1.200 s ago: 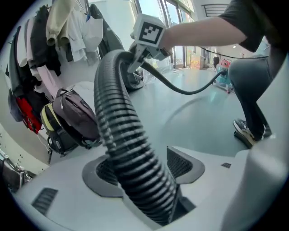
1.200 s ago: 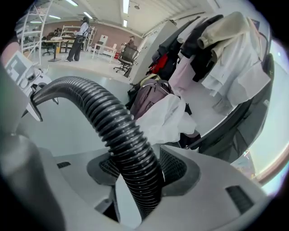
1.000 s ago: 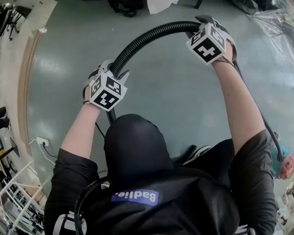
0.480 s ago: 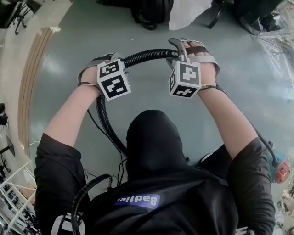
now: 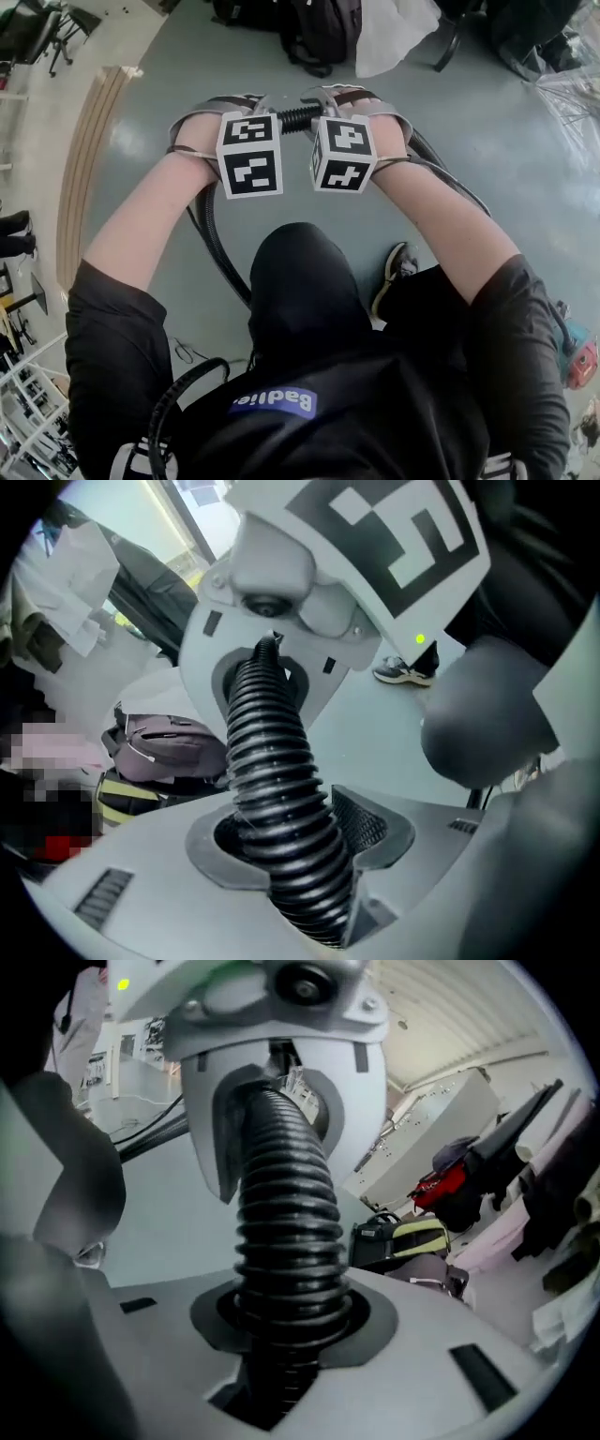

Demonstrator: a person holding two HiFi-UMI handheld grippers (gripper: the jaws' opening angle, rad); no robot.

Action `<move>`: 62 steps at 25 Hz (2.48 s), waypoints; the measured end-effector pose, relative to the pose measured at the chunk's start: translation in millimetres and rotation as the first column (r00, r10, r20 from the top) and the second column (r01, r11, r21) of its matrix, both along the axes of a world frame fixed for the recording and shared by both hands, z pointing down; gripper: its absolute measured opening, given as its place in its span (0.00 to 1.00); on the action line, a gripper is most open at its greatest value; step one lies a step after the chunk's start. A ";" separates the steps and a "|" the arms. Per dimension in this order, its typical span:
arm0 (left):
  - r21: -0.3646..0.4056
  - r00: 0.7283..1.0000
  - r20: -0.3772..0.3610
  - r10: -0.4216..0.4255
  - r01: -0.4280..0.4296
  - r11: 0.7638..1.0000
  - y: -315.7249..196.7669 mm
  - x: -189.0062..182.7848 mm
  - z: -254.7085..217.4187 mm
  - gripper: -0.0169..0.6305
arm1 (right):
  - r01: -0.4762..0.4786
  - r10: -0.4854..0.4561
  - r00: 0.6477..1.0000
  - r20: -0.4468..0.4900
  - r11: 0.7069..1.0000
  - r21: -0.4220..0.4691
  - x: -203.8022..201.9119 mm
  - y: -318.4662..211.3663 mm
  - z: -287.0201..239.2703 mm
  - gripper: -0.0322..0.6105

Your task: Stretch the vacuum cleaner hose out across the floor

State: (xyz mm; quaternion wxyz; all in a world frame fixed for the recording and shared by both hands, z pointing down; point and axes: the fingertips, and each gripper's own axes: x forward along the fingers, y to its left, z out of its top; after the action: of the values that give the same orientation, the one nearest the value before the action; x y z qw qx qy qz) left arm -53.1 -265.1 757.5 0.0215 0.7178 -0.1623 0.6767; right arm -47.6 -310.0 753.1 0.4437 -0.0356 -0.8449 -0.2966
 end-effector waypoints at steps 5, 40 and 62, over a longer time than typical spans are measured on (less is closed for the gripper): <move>0.262 0.971 -0.111 -0.214 0.236 0.936 -53.4 7.5 -3.9 0.40 | -0.109 0.114 0.992 0.055 0.989 -0.101 8.7 -53.6 1.0 0.20; 0.164 0.862 0.246 -0.443 0.414 0.896 61.1 -220.1 70.0 0.24 | 0.194 -0.200 0.979 0.050 0.975 0.109 -159.1 35.7 50.9 0.48; 0.182 0.815 -0.295 -0.499 0.560 0.808 201.0 -391.2 148.7 0.58 | -0.499 0.503 0.859 -0.097 0.865 0.057 -263.4 -17.8 18.0 0.30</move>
State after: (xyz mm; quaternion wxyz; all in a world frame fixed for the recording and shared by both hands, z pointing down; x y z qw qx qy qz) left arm -444.3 -64.1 906.3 0.1350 0.7141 -0.4408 0.5268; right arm -311.0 -327.8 771.1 0.5512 0.1756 -0.7953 -0.1811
